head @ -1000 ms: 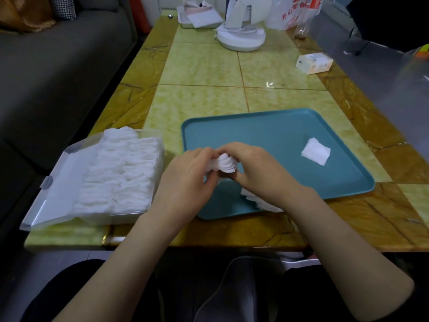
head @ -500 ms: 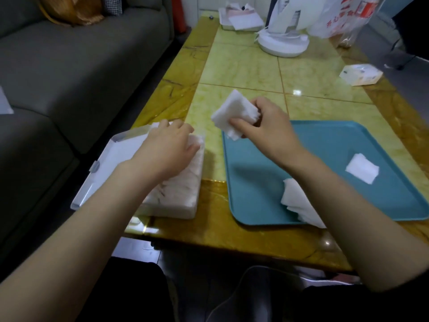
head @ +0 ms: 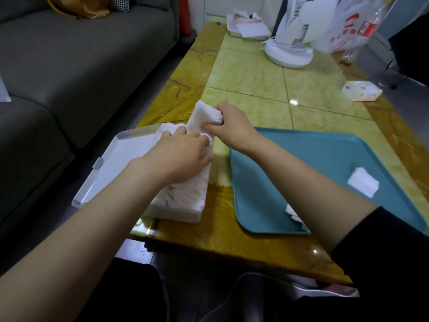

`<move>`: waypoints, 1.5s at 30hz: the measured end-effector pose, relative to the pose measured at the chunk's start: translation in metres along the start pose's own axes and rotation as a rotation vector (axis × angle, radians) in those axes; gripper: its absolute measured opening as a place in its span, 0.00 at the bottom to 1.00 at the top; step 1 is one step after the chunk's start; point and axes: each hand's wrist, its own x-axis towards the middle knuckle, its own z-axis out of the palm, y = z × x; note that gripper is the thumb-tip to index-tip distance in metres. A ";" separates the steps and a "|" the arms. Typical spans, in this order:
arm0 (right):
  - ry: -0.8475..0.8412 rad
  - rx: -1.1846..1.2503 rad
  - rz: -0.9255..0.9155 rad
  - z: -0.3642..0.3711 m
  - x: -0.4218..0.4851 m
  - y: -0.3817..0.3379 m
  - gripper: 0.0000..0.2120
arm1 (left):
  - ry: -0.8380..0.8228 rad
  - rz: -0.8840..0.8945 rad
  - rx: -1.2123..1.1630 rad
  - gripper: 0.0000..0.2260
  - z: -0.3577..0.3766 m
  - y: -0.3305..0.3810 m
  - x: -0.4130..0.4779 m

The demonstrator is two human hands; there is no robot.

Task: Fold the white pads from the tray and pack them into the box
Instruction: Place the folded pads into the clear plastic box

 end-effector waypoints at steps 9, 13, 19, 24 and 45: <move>-0.047 -0.327 -0.310 0.003 -0.011 -0.001 0.10 | 0.012 -0.003 0.002 0.19 0.001 -0.002 -0.005; -0.155 -0.334 -0.311 -0.007 -0.016 -0.003 0.08 | 0.025 -0.012 0.010 0.19 0.004 0.000 -0.006; -0.282 -0.711 -0.268 -0.005 -0.003 -0.029 0.16 | 0.089 -0.018 0.011 0.18 0.004 -0.001 -0.007; -0.442 -0.780 -0.202 -0.004 0.007 -0.041 0.10 | 0.148 -0.021 0.045 0.19 0.006 0.000 -0.011; -0.416 -0.642 -0.230 0.001 -0.006 -0.028 0.08 | 0.240 -0.063 -0.009 0.14 0.005 -0.003 -0.019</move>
